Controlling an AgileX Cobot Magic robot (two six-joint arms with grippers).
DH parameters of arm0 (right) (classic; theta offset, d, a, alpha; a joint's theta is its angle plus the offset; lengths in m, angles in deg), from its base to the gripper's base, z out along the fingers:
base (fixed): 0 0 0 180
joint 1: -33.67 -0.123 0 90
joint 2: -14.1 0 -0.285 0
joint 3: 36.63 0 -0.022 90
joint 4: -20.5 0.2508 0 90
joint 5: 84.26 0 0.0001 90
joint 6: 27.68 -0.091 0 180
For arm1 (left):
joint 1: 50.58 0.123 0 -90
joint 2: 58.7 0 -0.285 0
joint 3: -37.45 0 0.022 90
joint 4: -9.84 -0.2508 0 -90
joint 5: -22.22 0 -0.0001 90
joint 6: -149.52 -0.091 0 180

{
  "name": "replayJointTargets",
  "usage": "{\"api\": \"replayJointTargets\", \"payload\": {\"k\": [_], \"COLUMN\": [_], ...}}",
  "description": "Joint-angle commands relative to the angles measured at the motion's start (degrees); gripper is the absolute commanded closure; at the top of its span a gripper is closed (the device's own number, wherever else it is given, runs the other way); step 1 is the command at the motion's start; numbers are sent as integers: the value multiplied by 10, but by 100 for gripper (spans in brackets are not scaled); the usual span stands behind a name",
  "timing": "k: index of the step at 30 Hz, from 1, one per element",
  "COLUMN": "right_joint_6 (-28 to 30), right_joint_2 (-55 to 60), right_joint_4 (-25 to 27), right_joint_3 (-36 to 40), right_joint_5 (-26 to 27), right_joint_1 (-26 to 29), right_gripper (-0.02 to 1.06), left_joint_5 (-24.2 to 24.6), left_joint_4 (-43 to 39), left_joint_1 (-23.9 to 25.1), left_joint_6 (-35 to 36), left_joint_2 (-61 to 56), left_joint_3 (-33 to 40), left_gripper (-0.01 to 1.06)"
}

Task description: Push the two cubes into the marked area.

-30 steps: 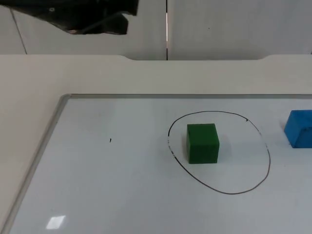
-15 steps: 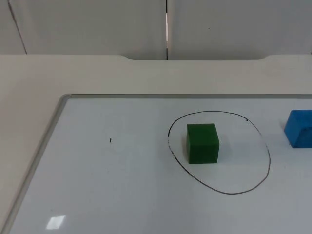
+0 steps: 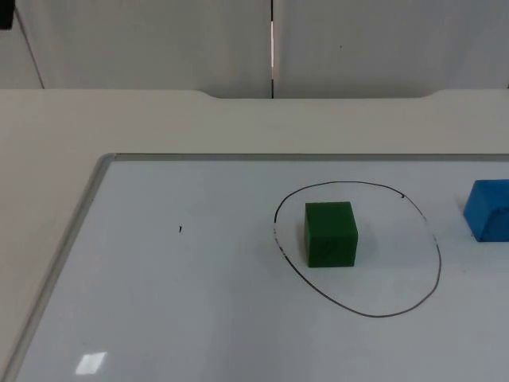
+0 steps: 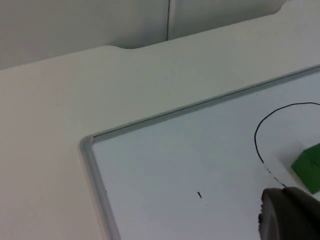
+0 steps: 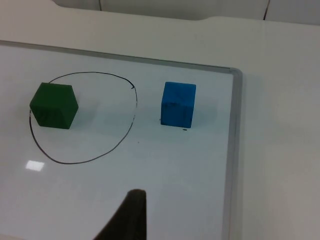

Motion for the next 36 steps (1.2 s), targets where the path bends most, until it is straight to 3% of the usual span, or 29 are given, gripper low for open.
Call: {"api": "replayJointTargets", "payload": {"k": [1,6,10,19,24,36], "right_joint_6": [-1,-1,-1,-1,-1,-1], "right_joint_2": [-3,-3,-3,-3,-3,-3], "right_joint_4": [0,0,0,0,0,0], "right_joint_3": [0,0,0,0,0,0], "right_joint_5": [3,3,3,3,3,3], "right_joint_1": [3,3,3,3,3,3], "right_gripper": [-1,-1,-1,-1,-1,-1], "left_joint_5": [4,23,60,145,202,288], "left_joint_4": [-5,-26,-104,-201,-205,-206], "left_joint_1": [1,1,1,1,1,1], "left_joint_6": [4,30,115,214,231,243], "left_joint_2": [-29,-102,-185,-297,-351,-419], "left_joint_3": [19,63,112,127,127,127], "left_gripper": [105,105,105,105,105,105]}}
